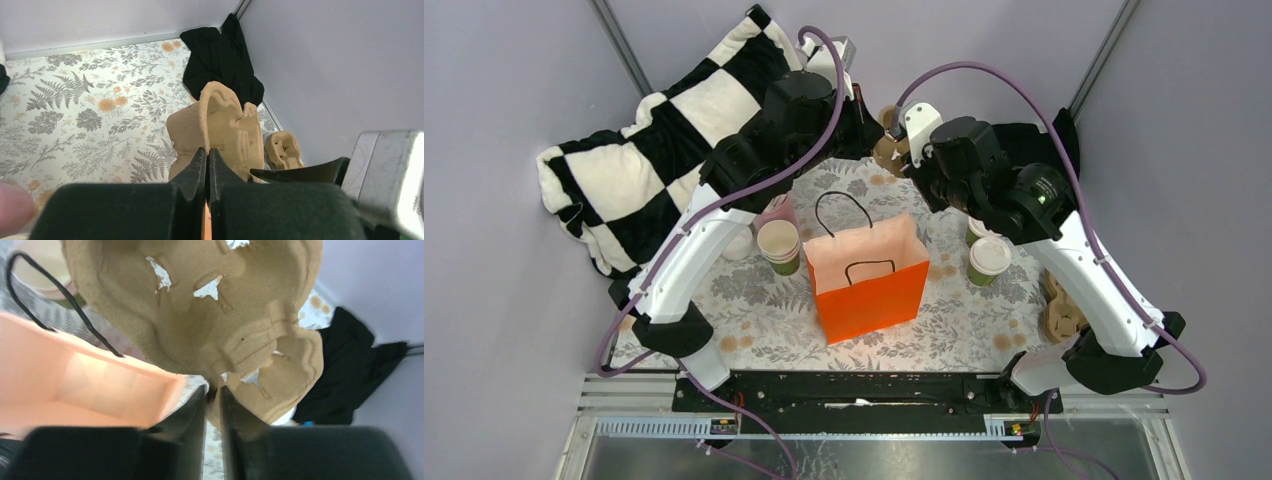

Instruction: Pack the takeout coffee

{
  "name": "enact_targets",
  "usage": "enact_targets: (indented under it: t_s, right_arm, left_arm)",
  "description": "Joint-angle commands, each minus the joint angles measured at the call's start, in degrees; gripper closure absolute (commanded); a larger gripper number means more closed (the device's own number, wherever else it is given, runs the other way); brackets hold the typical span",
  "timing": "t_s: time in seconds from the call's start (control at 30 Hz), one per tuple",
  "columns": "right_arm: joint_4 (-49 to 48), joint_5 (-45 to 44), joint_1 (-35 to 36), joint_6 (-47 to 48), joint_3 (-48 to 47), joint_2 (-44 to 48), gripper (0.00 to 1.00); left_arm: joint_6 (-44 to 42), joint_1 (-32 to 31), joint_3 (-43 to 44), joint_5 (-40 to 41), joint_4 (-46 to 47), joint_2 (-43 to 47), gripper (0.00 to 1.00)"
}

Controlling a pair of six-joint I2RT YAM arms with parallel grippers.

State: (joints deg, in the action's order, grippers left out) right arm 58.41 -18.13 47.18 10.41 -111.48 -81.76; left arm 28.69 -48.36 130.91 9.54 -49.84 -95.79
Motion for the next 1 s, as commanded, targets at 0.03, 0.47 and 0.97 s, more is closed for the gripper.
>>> enact_targets:
  t_s: [0.03,0.47,0.97]
  right_arm:
    - [-2.52,-2.51,0.85,-5.79,2.02,3.39,0.4]
    - [-17.91,58.37,-44.35,-41.31,3.81,4.44,0.13]
    - [-84.85,77.95,-47.49,-94.08,37.16,4.53,0.25]
  left_arm:
    - [-0.86,-0.29,2.61,6.29,2.42,1.6,1.0]
    - [9.39,8.51,-7.58,3.59,6.1,12.26,1.0]
    - [24.09,22.11,-26.92,-17.27,18.67,22.84,1.0]
